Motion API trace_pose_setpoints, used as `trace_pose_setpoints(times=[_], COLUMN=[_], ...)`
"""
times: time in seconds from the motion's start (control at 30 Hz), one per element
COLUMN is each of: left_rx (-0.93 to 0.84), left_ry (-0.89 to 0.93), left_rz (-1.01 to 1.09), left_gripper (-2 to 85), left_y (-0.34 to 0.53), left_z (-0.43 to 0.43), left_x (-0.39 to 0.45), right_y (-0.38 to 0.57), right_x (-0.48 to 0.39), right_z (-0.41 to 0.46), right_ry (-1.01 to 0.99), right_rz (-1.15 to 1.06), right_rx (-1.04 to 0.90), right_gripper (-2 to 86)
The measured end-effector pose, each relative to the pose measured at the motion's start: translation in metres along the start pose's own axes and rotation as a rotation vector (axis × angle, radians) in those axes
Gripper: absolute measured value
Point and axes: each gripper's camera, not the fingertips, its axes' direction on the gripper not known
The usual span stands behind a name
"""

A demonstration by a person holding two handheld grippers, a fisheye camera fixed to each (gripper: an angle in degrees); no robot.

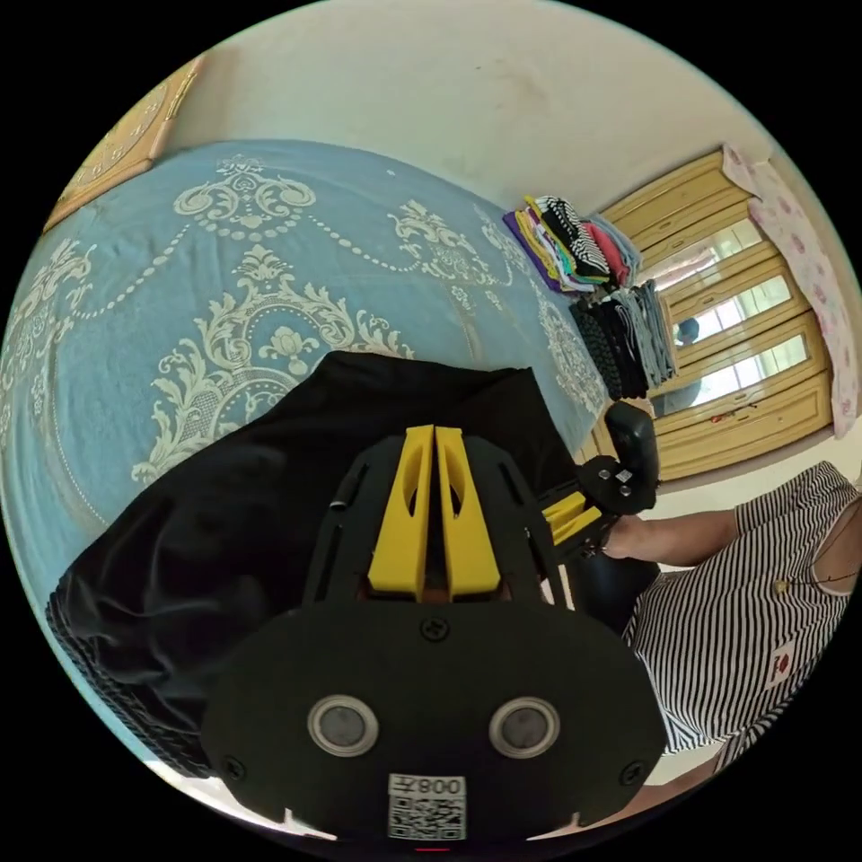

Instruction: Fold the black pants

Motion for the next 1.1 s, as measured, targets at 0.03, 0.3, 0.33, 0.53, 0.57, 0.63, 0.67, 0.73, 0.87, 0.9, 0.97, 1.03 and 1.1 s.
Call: trace_pose_setpoints(times=[0.03, 0.3, 0.33, 0.53, 0.57, 0.63, 0.67, 0.73, 0.87, 0.9, 0.97, 1.03, 1.1], left_rx=[-0.019, -0.103, -0.068, -0.144, -0.184, -0.157, -0.161, -0.147, -0.166, -0.194, -0.186, -0.158, -0.126], left_ry=[0.026, -0.053, -0.034, -0.071, -0.11, -0.1, -0.095, -0.124, -0.167, -0.177, -0.151, -0.137, -0.141], left_rz=[0.023, -0.042, -0.041, -0.007, -0.018, -0.027, -0.044, -0.038, 0.028, 0.021, -0.009, -0.019, 0.009], left_gripper=[0.3, 0.1, 0.1, 0.0, 0.0, 0.0, 0.0, 0.1, 0.2, 0.2, 0.4, 0.7, 1.2], left_y=[0.007, 0.052, 0.059, 0.094, 0.099, 0.104, 0.106, 0.109, 0.118, 0.119, 0.127, 0.132, 0.137], left_z=[0.008, 0.047, 0.04, 0.056, 0.065, 0.068, 0.069, 0.068, 0.077, 0.083, 0.091, 0.089, 0.088], left_x=[0.008, 0.007, 0.01, 0.029, 0.027, 0.025, 0.024, 0.03, 0.048, 0.047, 0.042, 0.044, 0.053], right_y=[0.0, 0.005, 0.002, -0.058, -0.073, -0.092, -0.098, -0.101, -0.08, -0.067, -0.041, -0.009, 0.038], right_x=[0.001, 0.025, 0.029, 0.067, 0.073, 0.084, 0.088, 0.091, 0.088, 0.091, 0.098, 0.107, 0.123], right_z=[0.0, -0.035, -0.04, -0.063, -0.058, -0.041, -0.034, -0.04, -0.077, -0.094, -0.122, -0.153, -0.194], right_ry=[-0.008, -0.003, 0.009, 0.1, 0.136, 0.229, 0.241, 0.227, 0.239, 0.229, 0.217, 0.208, 0.207], right_rz=[-0.006, -0.005, 0.001, 0.036, 0.038, 0.056, 0.036, 0.039, 0.012, 0.019, 0.047, 0.093, 0.171], right_rx=[-0.001, 0.05, 0.062, 0.136, 0.116, 0.038, 0.001, -0.005, 0.051, 0.079, 0.117, 0.153, 0.194], right_gripper=[6.4, 3.2, 2.8, 0.4, 0.3, 0.2, 0.2, 0.2, 0.2, 0.3, 0.5, 0.8, 1.8])
